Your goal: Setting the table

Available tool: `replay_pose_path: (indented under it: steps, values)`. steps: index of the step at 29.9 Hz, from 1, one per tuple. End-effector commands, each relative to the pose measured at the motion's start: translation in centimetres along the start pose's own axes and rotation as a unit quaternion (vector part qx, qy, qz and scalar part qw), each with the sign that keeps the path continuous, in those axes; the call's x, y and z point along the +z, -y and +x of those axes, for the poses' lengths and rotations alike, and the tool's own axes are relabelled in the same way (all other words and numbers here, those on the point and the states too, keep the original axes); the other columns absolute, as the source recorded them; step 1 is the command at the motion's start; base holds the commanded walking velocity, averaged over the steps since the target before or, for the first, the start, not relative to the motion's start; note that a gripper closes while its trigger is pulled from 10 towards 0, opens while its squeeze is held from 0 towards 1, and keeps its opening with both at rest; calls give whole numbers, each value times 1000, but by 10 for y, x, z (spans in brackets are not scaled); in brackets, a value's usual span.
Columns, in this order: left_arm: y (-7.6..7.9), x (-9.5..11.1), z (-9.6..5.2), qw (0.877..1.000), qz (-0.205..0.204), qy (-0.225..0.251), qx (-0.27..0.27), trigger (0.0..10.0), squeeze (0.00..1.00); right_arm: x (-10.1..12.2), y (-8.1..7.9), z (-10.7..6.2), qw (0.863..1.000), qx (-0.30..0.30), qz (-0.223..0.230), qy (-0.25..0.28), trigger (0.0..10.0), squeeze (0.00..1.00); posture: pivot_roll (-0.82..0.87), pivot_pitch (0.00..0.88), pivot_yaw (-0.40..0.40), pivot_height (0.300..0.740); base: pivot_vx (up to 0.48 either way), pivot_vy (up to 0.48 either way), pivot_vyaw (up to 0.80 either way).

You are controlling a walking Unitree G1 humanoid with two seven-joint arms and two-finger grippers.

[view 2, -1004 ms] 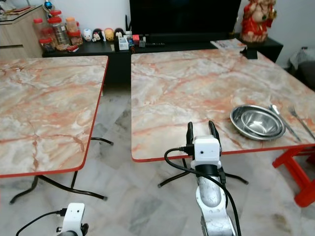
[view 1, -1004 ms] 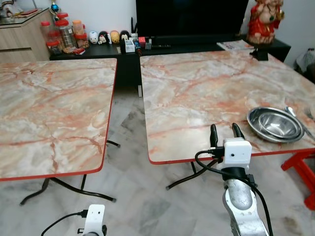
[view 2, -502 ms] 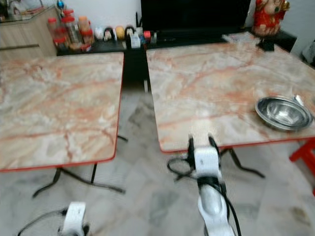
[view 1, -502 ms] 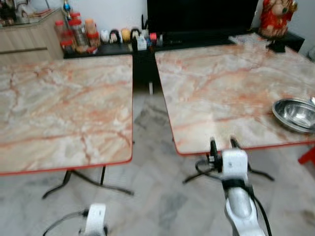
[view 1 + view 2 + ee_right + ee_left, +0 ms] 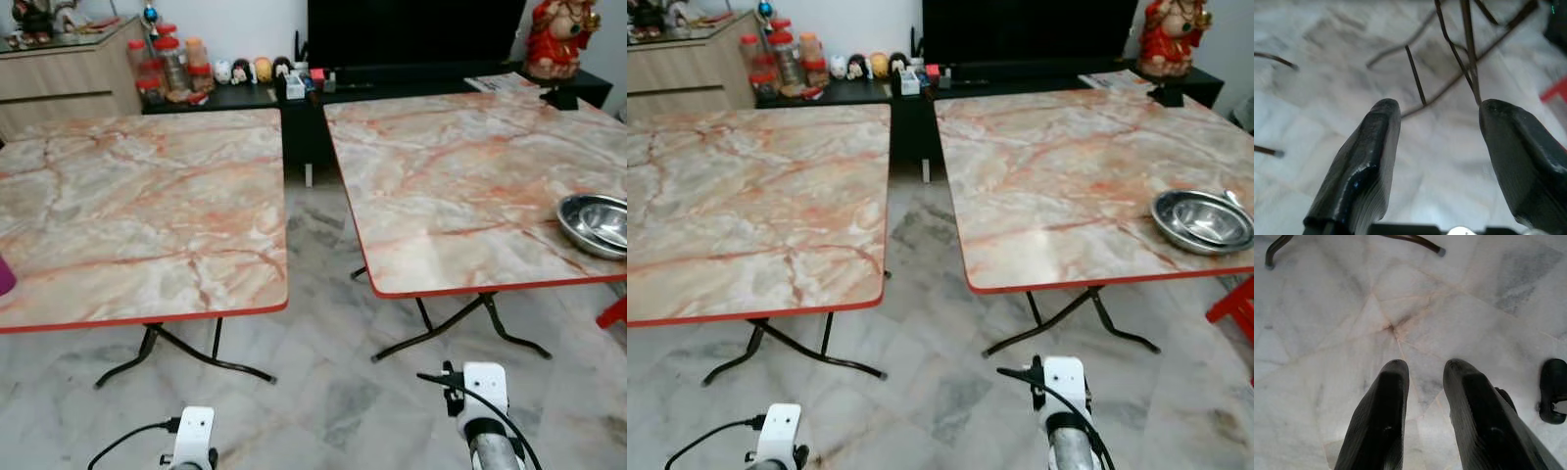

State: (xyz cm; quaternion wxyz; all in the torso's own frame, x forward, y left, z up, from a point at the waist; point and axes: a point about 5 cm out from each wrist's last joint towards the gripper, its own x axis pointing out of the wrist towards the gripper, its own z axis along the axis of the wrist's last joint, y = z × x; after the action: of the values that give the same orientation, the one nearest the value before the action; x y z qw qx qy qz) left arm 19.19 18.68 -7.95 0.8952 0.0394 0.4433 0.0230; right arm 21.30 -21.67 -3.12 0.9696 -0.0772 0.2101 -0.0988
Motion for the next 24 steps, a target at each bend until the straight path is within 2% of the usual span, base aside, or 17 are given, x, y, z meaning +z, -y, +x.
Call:
replay_pose_path:
  steps: [1,3,4,6,9,13,24]
  values:
    - [-1,1,0,1000,4,0,1,10000,0,-11,1,0,999,6,17,-39,10000,0,-82,0,32,725,0,0,0]
    - [0,2,0,1000,4,0,1,10000,0,-23,-2,-2,997,22,21,-75,10000,0,-80,0,33,725,0,0,0]
    - [0,2,0,1000,4,0,1,10000,0,-23,-2,-2,997,22,21,-75,10000,0,-80,0,33,725,0,0,0]
    - [0,2,1,1000,2,0,2,10000,0,-44,-8,-10,988,48,10,-144,10000,0,-73,0,31,725,0,0,0]
    - [-1,4,1,1000,-2,1,5,10000,0,-61,-6,-19,979,45,4,-200,10000,0,-61,0,26,725,0,0,0]
    - [-2,5,1,1000,-4,6,7,10000,0,-64,-3,-21,977,32,22,-211,10000,0,-58,0,26,725,0,0,0]
    - [1,4,1,1000,-4,3,1,10000,0,-59,-15,-17,978,56,28,-201,10000,0,-63,0,28,725,0,0,0]
